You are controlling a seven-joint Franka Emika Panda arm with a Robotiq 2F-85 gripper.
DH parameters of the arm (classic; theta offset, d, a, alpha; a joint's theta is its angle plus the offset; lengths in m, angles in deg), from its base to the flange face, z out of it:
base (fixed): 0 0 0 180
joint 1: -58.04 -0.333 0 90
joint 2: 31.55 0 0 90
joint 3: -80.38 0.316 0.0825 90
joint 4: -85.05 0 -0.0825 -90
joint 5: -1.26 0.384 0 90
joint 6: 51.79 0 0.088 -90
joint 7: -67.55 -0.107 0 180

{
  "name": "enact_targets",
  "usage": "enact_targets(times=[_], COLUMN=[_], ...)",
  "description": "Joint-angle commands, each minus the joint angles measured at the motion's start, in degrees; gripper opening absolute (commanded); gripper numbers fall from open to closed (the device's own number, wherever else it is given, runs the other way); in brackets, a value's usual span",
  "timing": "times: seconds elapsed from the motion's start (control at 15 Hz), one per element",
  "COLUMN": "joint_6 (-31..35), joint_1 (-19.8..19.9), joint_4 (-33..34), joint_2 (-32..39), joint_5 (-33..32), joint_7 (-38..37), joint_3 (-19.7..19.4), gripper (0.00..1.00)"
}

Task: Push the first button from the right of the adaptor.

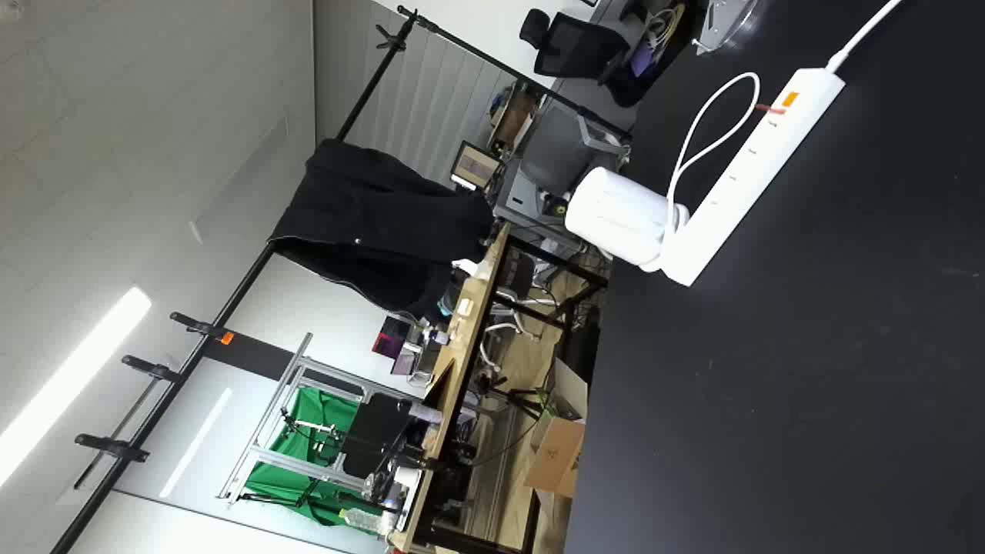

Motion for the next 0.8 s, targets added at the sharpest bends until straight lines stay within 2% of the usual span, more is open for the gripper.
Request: enact_targets(times=[0.0,0.53,0.73], joint_6=[-0.07,-0.06,5.56], joint_1=[0.70,0.70,1.15], joint_4=[0.10,0.11,-1.64], joint_2=[0.25,0.18,2.06], joint_5=[0.44,0.43,-3.84], joint_7=[0.41,0.42,2.54], joint_3=[0.54,0.54,1.36], gripper=[1.00,1.00,1.00])
